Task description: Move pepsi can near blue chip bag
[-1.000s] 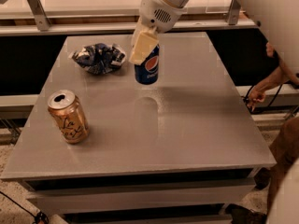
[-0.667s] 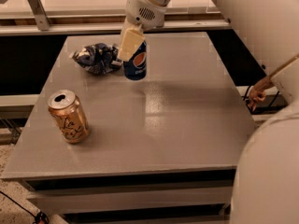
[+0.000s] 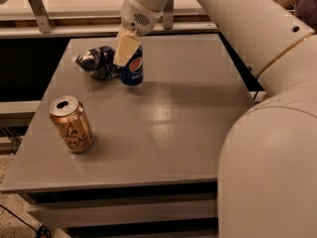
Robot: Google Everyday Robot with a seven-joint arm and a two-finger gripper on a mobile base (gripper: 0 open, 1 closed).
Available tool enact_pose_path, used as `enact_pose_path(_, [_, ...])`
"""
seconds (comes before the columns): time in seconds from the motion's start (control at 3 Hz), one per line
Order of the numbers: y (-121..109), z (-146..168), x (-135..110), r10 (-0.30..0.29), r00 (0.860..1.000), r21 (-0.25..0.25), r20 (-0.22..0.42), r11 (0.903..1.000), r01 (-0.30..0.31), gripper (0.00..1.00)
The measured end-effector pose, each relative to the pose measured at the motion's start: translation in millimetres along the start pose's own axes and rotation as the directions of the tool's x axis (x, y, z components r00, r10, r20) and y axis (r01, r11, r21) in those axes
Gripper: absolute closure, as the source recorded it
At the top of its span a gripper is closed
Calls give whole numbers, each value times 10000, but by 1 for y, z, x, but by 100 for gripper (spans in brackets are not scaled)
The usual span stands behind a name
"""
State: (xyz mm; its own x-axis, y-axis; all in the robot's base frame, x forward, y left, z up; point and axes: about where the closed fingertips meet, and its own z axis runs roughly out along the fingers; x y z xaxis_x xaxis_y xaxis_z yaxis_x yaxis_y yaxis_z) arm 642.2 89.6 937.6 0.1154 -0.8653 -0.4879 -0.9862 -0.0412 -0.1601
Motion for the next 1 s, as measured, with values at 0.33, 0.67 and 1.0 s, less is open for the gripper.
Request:
enact_pose_path(0.33, [0, 2, -1, -2, 10000, -12, 9, 10000, 2, 82])
enact_pose_path(0.67, [-1, 5, -2, -12, 10000, -28, 22, 10000, 12, 59])
enact_pose_path(1.0, [-1, 8, -3, -21, 10000, -45, 33, 10000, 22, 35])
